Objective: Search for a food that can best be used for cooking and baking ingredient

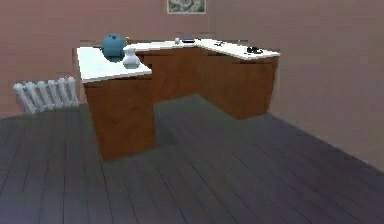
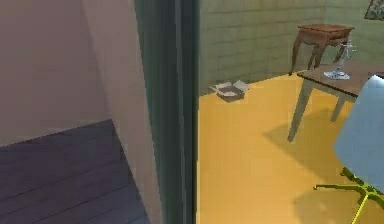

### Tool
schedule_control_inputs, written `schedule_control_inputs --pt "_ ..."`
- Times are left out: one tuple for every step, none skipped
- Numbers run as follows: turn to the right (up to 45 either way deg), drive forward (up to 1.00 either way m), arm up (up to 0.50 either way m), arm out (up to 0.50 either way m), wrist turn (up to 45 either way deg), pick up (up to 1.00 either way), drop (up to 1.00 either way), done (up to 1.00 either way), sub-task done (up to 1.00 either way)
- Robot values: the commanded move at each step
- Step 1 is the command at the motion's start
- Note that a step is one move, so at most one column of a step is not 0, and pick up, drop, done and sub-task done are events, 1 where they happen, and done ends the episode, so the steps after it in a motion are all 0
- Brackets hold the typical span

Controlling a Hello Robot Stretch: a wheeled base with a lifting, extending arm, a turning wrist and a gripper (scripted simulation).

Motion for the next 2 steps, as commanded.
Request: schedule_control_inputs --pt "0.0 1.00 0.00 0.00 0.0 0.00 0.00 0.00 0.00" --pt "0.0 1.00 0.00 0.00 0.0 0.00 0.00 0.00 0.00"
